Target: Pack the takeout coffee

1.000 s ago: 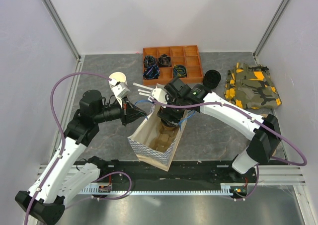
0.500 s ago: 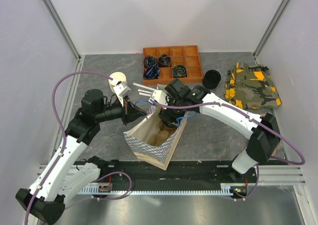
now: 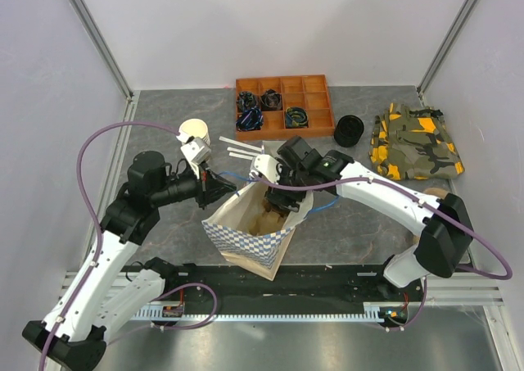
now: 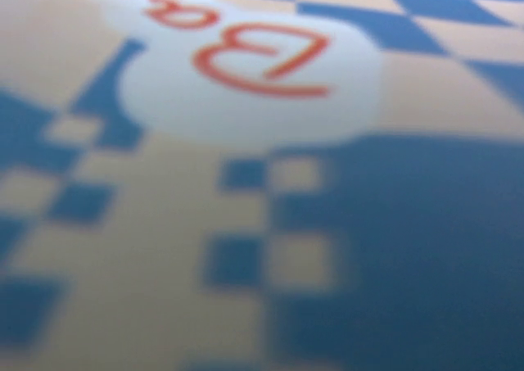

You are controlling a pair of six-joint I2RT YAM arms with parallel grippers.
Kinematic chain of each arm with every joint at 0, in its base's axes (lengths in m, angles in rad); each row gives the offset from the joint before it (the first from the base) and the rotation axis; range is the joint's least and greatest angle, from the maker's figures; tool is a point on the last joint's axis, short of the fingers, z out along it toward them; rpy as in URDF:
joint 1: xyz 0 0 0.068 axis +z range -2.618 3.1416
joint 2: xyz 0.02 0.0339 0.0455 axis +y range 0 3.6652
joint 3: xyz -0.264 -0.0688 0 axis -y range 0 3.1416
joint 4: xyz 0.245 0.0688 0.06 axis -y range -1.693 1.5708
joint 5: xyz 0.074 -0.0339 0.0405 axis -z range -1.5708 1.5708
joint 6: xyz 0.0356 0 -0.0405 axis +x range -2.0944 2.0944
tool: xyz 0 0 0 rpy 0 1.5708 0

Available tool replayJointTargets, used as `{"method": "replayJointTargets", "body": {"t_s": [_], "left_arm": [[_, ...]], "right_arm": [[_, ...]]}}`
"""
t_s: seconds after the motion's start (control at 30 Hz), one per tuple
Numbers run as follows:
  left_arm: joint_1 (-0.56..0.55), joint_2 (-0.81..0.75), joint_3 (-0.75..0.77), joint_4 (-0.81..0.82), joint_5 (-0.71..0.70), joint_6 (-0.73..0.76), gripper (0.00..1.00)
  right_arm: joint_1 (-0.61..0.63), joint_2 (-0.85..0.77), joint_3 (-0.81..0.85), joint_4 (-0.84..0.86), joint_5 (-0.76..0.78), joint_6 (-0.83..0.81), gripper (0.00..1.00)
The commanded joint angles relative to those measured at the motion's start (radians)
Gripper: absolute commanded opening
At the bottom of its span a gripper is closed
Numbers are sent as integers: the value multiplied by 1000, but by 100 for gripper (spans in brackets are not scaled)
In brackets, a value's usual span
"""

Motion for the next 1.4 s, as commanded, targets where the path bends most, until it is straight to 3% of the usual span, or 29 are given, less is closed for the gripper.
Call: {"method": "replayJointTargets", "body": {"t_s": [0.0,0.53,0.7,0.8,0.97,1.37], "left_arm": [[-1,-36,44,-34,-75,66,2],[-52,-79,15,-4,-121,51,2],[-52,-90,10,-10,-202,18,14],[-52,-81,21,-47,-330,-3,18],[-50,-89,27,-62,-321,-23,2],[-50,-102,-50,-146,-253,14,2]], "right_arm": [[-2,-20,-40,-73,-24,-107,27],[4,79,124,-280,-37,-317,21],[5,124,144,-307,-21,-350,21],[2,113,129,-302,-8,-365,21],[1,88,129,-273,-5,-344,21],[-18,52,63,-155,29,-222,20]]}}
